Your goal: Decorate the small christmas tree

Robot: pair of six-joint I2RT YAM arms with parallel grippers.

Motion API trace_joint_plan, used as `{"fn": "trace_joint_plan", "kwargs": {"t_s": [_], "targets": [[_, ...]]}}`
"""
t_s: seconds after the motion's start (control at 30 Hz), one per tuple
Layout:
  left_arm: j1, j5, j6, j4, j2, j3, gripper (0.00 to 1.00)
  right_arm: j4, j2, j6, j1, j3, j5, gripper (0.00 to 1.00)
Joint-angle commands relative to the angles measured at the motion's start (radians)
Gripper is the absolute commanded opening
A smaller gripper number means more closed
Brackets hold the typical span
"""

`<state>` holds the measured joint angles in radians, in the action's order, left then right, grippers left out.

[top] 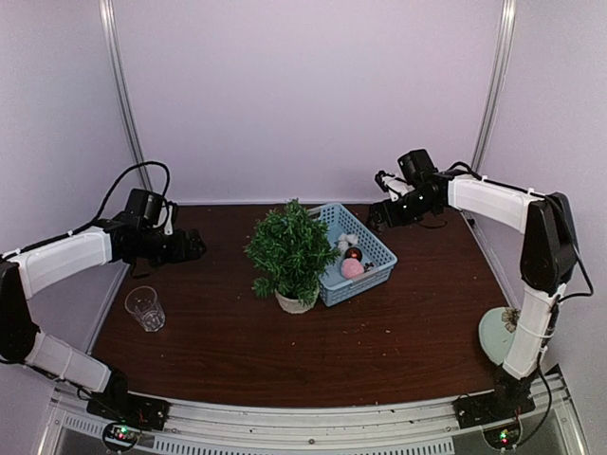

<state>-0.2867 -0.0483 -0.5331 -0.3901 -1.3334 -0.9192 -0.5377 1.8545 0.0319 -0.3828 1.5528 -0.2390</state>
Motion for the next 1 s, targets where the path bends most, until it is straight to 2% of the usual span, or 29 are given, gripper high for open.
{"fn": "trace_joint_plan", "kwargs": {"t_s": [0.0,0.1,0.5,0.63,0.77,0.97], "targets": [[0.013,-0.067,0.014,0.07,0.002,0.014,0.98,-0.159,0.077,-0.06,-0.008,0.107,0.006,0.93],[0.013,-0.065,0.015,0.074,0.0,0.017,0.98,-0.211,0.142,-0.079,-0.01,0.171,0.0,0.84],[0.014,-0.078,-0.011,0.097,-0.016,0.028,0.98,-0.249,0.31,-0.089,-0.018,0.311,0.011,0.49],[0.014,-0.067,-0.016,0.097,-0.019,0.025,0.98,-0.244,0.312,-0.096,-0.012,0.303,0.071,0.3],[0.014,-0.061,-0.02,0.095,-0.027,0.018,0.98,-0.244,0.288,-0.099,0.019,0.27,0.083,0.0],[0.014,-0.058,-0.019,0.09,-0.045,0.001,0.98,-0.222,0.197,-0.117,0.107,0.161,0.095,0.0]]}}
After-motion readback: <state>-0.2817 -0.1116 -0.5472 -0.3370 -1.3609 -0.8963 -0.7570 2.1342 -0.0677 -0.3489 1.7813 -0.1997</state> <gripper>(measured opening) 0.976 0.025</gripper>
